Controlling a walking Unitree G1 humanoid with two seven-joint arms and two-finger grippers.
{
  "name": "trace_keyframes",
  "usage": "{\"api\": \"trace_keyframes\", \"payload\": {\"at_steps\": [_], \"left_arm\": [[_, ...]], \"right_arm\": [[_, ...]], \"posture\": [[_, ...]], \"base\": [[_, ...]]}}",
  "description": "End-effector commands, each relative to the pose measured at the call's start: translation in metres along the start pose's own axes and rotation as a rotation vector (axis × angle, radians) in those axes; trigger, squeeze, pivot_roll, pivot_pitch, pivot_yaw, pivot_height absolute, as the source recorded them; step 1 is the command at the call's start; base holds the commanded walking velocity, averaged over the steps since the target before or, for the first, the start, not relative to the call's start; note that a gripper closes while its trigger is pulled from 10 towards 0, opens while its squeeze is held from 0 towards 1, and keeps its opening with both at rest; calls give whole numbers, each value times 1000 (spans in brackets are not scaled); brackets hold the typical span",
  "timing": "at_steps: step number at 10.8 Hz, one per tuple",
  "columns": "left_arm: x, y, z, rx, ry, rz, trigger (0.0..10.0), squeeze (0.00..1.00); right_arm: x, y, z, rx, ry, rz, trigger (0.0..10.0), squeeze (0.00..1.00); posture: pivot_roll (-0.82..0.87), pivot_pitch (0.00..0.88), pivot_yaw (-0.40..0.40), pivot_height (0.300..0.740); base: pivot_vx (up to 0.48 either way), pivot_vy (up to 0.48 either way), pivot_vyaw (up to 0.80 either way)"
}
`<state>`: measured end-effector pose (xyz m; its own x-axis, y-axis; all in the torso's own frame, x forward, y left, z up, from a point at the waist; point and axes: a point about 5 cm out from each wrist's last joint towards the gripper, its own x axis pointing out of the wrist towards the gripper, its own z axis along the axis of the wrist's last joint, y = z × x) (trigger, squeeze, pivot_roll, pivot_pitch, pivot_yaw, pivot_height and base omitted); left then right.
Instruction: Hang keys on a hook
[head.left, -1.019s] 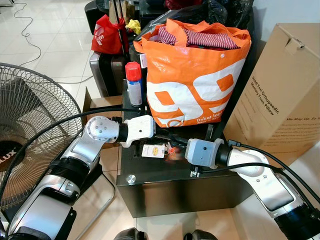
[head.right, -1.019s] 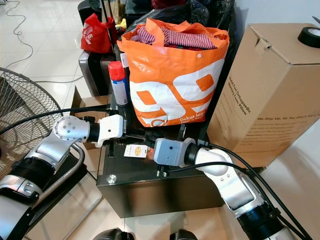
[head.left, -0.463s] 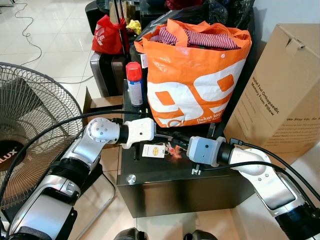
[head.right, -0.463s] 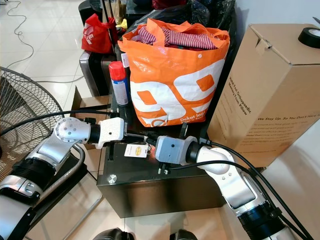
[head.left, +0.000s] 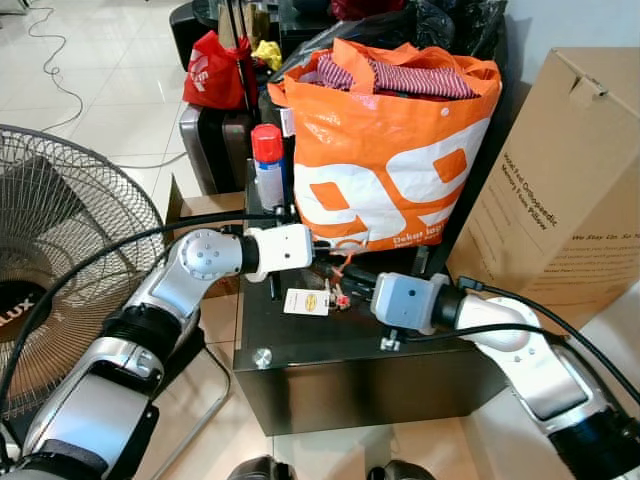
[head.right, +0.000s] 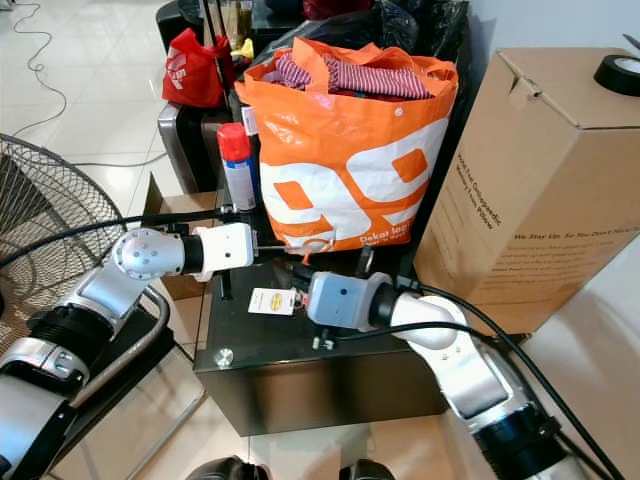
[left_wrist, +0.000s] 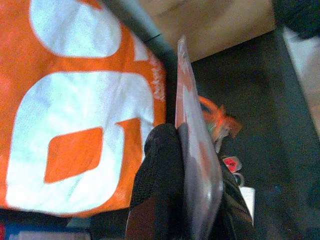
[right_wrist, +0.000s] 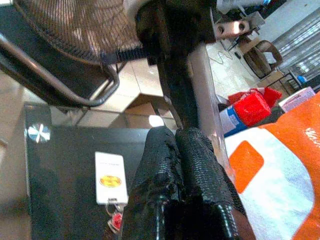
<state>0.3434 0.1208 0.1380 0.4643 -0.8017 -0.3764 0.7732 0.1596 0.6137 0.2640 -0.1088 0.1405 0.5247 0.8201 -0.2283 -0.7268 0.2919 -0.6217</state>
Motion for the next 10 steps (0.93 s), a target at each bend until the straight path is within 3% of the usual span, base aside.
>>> {"api": "trace_keyframes", "payload": {"at_steps": [1,2,3,4,5,6,7,8,10], "left_arm": [[-2,9,3,19,2,41,0,0],[-4,15,0,-25,7,97,0,0],[-8,24,2,-176,-47,186,0,0],[-8,30,10,-339,-150,214,0,0],[-11,32,18,-454,-252,182,0,0],[-23,35,27,-565,-388,121,0,0],[-35,39,32,-646,-465,60,0,0],[-42,39,37,-678,-488,-27,0,0],[-46,32,41,-670,-417,-219,0,0]], "right_arm": [[-4,-6,6,19,-29,-23,10000,1000],[-9,-13,6,79,-39,-84,10000,1000],[-20,-24,0,184,-35,-225,10000,1000],[-27,-26,-6,261,-16,-310,10000,1000],[-34,-21,-7,330,-16,-361,10000,1000],[-44,-13,-4,430,-33,-426,10000,1000],[-53,-7,1,499,-50,-461,10000,1000],[-59,-4,5,534,-55,-485,10000,1000],[-69,7,5,574,-7,-565,10000,1000]], "posture": [[-150,0,46,740],[-149,0,39,740],[-145,0,34,740],[-145,0,38,740],[-145,0,45,740],[-148,0,62,740],[-152,0,82,740],[-152,0,92,740],[-162,0,133,740]], "base": [[0,0,0],[0,0,0],[0,0,0],[0,0,0],[0,0,0],[0,0,0],[0,0,0],[0,0,0],[0,0,0]]}}
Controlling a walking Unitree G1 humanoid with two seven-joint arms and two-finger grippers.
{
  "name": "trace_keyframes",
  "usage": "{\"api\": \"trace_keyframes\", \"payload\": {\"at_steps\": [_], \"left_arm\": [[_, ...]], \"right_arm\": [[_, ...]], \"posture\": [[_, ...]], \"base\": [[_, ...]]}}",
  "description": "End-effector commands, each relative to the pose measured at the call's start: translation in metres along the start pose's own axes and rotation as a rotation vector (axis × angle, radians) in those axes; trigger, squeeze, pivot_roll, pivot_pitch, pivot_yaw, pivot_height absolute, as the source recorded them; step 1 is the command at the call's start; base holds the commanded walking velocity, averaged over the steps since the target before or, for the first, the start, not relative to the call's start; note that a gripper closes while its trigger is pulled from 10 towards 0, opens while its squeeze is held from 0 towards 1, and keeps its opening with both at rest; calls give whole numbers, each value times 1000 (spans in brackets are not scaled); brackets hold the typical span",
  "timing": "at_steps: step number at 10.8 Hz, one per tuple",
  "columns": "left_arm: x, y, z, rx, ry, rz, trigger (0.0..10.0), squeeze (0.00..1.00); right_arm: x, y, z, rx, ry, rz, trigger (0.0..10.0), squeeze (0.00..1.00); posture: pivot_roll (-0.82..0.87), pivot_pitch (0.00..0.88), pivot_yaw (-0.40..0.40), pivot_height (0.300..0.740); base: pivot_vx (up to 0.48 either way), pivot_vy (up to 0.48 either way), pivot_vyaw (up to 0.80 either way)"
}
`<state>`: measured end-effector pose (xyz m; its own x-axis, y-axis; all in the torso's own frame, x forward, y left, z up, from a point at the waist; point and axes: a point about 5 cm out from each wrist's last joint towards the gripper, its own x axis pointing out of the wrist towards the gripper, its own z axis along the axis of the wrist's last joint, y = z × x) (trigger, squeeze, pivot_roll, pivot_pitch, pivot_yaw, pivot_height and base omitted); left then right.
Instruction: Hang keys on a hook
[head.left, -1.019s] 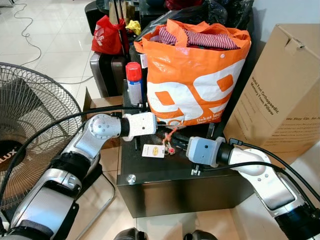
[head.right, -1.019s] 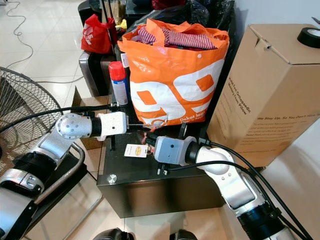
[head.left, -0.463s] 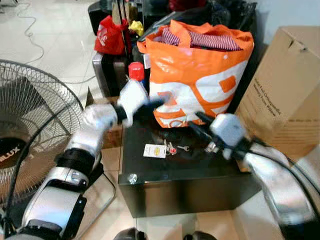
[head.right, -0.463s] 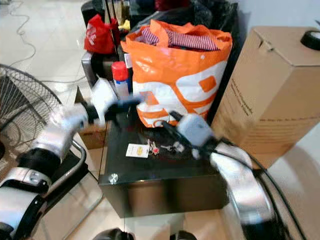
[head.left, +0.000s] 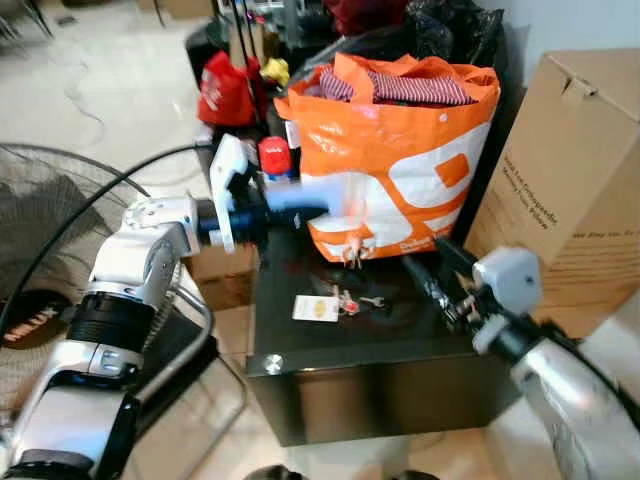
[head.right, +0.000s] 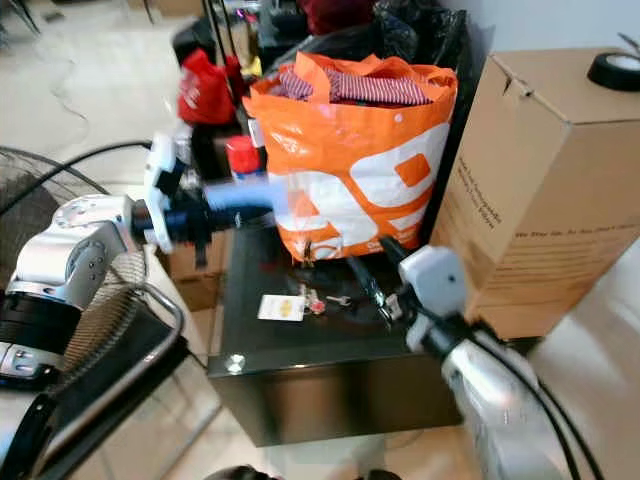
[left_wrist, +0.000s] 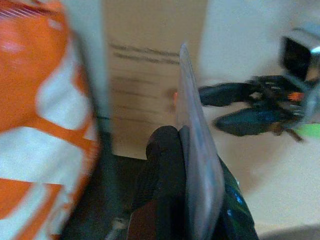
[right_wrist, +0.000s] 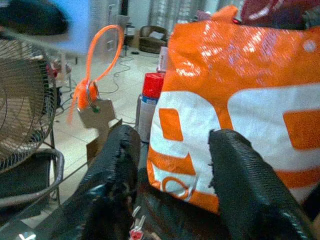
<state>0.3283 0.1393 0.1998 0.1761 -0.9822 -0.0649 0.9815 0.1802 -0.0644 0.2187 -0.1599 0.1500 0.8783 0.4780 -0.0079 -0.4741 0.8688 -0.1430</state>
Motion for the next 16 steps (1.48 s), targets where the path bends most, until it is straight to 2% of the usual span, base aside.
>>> {"api": "trace_keyframes", "payload": {"at_steps": [1,4,5,6,7,8,9,11,12,13,16], "left_arm": [[2,-6,7,-5,6,-67,0,0],[4,-8,27,-30,-80,-147,0,0],[6,-7,18,10,-13,-94,0,0],[8,-5,2,63,71,-1,0,0],[11,-6,-25,189,164,174,0,0],[13,-16,-48,230,135,303,0,0],[14,-27,-60,231,100,357,0,0],[11,-44,-82,263,134,432,0,0],[10,-48,-87,261,130,464,157,0],[9,-50,-85,272,106,532,10000,0],[6,-51,-89,247,125,626,10000,0]], "right_arm": [[-4,1,8,8,-21,-20,10000,1000],[-15,1,21,58,-38,15,10000,1000],[-13,-6,17,-10,3,-66,10000,1000],[-14,-11,11,-17,31,-148,10000,141],[-19,-11,1,8,59,-257,10000,0],[-26,-1,-15,18,122,-342,10000,0],[-32,1,-22,-2,162,-428,10000,0],[-41,4,-27,74,174,-492,10000,0],[-43,3,-28,95,169,-529,10000,0],[-44,3,-30,129,171,-565,10000,0],[-52,-4,-29,92,182,-644,10000,0]], "posture": [[-163,0,136,740],[-184,0,144,740],[-194,0,161,740],[-193,0,162,740],[-196,0,154,740],[-194,0,134,740],[-191,0,120,740],[-200,0,101,740],[-205,0,102,740],[-213,0,108,740],[-219,0,124,740]], "base": [[0,0,0],[0,0,0],[0,0,0],[0,0,0],[0,0,0],[0,0,-775],[0,0,-781],[0,0,-800],[0,0,-800],[0,0,-800],[0,0,-800]]}}
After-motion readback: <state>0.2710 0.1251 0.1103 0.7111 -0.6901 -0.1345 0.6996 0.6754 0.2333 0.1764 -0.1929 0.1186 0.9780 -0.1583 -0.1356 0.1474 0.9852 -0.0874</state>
